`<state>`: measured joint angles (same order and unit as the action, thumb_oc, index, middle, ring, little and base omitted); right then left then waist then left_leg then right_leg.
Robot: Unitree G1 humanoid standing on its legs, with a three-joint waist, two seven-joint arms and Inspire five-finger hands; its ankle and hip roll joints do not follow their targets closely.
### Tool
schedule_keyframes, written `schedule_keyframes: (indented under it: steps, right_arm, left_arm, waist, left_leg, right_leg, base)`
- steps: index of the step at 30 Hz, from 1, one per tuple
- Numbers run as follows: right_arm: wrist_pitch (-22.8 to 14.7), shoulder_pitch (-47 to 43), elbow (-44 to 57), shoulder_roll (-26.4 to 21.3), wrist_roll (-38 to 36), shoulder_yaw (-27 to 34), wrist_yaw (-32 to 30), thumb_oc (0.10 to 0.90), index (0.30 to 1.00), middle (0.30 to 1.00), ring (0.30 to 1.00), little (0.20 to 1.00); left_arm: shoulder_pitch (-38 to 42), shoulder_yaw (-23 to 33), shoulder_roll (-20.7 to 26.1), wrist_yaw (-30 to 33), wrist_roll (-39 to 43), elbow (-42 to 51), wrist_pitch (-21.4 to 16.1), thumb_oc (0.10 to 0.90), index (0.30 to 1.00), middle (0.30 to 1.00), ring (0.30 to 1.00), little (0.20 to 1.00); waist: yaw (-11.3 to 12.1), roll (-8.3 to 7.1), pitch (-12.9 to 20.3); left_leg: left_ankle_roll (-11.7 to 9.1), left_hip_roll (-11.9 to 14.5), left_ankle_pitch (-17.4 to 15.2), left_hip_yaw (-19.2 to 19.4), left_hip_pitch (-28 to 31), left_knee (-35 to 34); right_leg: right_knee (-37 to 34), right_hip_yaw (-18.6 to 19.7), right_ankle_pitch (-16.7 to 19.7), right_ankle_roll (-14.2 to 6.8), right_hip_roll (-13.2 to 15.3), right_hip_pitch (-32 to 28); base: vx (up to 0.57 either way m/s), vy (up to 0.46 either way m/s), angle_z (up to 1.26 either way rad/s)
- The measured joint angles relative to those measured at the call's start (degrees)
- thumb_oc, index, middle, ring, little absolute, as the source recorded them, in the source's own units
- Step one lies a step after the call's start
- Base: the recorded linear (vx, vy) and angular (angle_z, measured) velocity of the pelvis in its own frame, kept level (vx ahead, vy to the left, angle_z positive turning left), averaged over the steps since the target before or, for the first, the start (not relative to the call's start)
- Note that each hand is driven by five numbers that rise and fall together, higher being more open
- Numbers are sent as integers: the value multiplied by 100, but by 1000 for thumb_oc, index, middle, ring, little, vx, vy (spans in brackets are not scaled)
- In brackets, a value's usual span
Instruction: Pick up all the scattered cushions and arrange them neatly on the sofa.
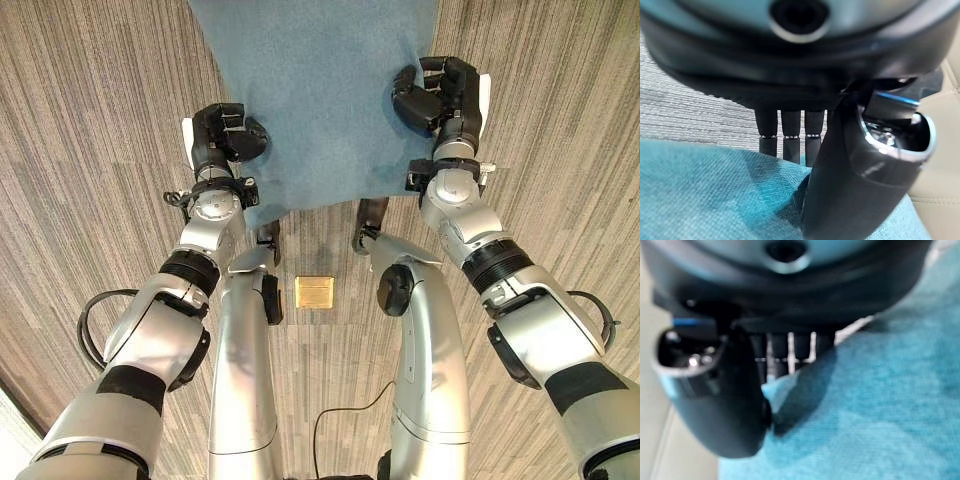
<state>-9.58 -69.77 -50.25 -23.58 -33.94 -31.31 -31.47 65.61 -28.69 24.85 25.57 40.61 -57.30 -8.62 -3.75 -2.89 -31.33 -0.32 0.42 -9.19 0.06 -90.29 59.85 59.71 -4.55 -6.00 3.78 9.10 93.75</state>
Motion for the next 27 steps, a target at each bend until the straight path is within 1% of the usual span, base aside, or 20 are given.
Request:
schedule_keyframes:
  steps: [2,4,7,10,11,12,13,15,17,18,19,20,22,24,25,26,27]
  right_arm:
    - [48,23,139,-160,21,-71,52,400,300,300,300,300]
    - [53,35,193,-194,69,-87,77,400,300,300,300,300]
    - [78,119,441,-317,169,-14,73,400,300,300,300,300]
    - [109,181,653,-340,285,149,55,400,300,300,300,300]
    - [143,208,749,-345,347,230,25,400,300,300,300,300]
    - [146,242,821,-345,409,281,-3,400,300,300,300,300]
    - [158,304,882,-293,495,391,-18,400,300,300,300,300]
    - [200,466,1031,-264,542,538,-31,400,300,300,300,300]
    - [222,900,1393,-293,746,667,-92,400,300,300,300,300]
    - [271,1223,1655,-231,907,781,-103,400,300,300,300,300]
    - [281,1499,1870,-210,1024,881,-109,400,300,300,300,300]
    - [281,2007,2270,-222,1193,958,-114,400,300,300,300,300]
    - [269,2685,2724,-239,1524,1025,-107,400,300,300,300,300]
    - [270,2998,2938,-209,1666,1206,-88,400,300,300,300,300]
    - [295,3058,2959,-255,1697,1245,-56,400,300,300,300,300]
    - [312,3314,3159,-215,1783,1349,-10,400,300,300,300,300]
    - [319,3444,3234,-222,1840,1398,59,400,300,300,300,300]
  left_arm:
    - [-43,13,96,11,77,166,22,400,300,300,300,300]
    - [-91,13,137,11,117,321,21,400,300,300,300,300]
    - [-313,41,305,45,150,888,16,400,300,300,300,300]
    - [-411,109,358,164,122,1219,15,400,300,300,300,300]
    - [-479,264,323,193,77,1377,12,400,300,300,300,300]
    - [-491,294,319,251,51,1452,11,400,300,300,300,300]
    - [-565,407,295,285,-29,1575,13,400,300,300,300,300]
    - [-683,506,211,307,-33,1677,18,400,300,300,300,300]
    - [-1116,623,104,403,-167,2022,19,400,300,300,300,300]
    - [-1409,761,10,433,-261,2218,22,400,300,300,300,300]
    - [-1621,806,-35,437,-307,2374,24,400,300,300,300,300]
    - [-2048,900,-145,436,-485,2658,14,400,300,300,300,300]
    - [-2660,897,-296,434,-662,2938,-83,400,300,300,300,300]
    - [-2871,900,-407,429,-718,3126,-93,400,300,300,300,300]
    - [-2955,926,-398,404,-740,3155,-79,400,300,300,300,300]
    - [-3132,969,-539,385,-766,3291,-81,400,300,300,300,300]
    - [-3268,971,-561,343,-806,3361,-62,400,300,300,300,300]
  waist:
    - [-6,-1,-1]
    - [-6,-2,-1]
    - [-10,-3,-1]
    - [-8,-2,-1]
    - [-6,-3,16]
    - [-6,-4,16]
    - [-9,-4,16]
    - [-5,-5,16]
    - [-1,-7,43]
    - [-1,-7,43]
    - [4,-7,43]
    - [23,-5,188]
    - [30,29,793]
    - [32,32,797]
    - [35,44,793]
    - [60,45,798]
    - [94,52,771]
  left_leg:
    - [10,10,-9,29,8,1]
    - [13,10,-13,39,22,3]
    - [-22,-14,11,39,65,-69]
    - [-31,-28,135,9,242,-422]
    - [-65,-34,249,-18,359,-692]
    - [-66,-34,329,-34,464,-869]
    - [-98,-27,458,-85,684,-1176]
    - [-137,-30,556,-96,974,-1490]
    - [-184,-37,704,-102,1554,-1983]
    - [-221,-46,829,-123,2051,-2375]
    - [-248,-50,884,-147,2373,-2614]
    - [-264,-57,935,-175,2754,-2936]
    - [-270,-36,938,-228,2873,-3146]
    - [-329,-40,1003,-313,3269,-3406]
    - [-328,-29,1003,-330,3400,-3441]
    - [-340,-37,1044,-376,3615,-3620]
    - [-335,-31,1059,-383,3816,-3741]
  right_leg:
    - [4,25,16,-18,-10,1]
    - [6,36,16,-20,-6,-6]
    - [-29,40,24,-30,-1,-31]
    - [-358,-9,104,-64,-9,-218]
    - [-608,-41,199,-99,-26,-349]
    - [-791,-79,261,-86,-32,-464]
    - [-1065,-157,361,-90,-61,-717]
    - [-1320,-195,410,-71,-63,-996]
    - [-1717,-232,506,-60,-82,-1544]
    - [-2017,-287,548,-64,-81,-2011]
    - [-2177,-318,551,-67,-89,-2312]
    - [-2370,-335,535,-88,-100,-2642]
    - [-2490,-413,487,-144,-124,-2756]
    - [-2663,-541,480,-147,-117,-3146]
    - [-2701,-569,457,-147,-123,-3297]
    - [-2825,-598,454,-138,-142,-3499]
    - [-2890,-621,449,-134,-144,-3685]
  base:
    - [-26,-36,-2]
    - [-28,-37,-1]
    - [-54,-49,3]
    - [-62,-29,2]
    - [-62,-10,1]
    - [-110,-43,1]
    - [-70,-33,2]
    - [-78,-44,5]
    - [-57,-44,7]
    - [-48,-38,10]
    - [-21,-47,15]
    - [-10,-24,11]
    - [-14,-26,7]
    - [6,-20,13]
    - [24,-35,15]
    - [11,-23,10]
    - [49,-28,7]
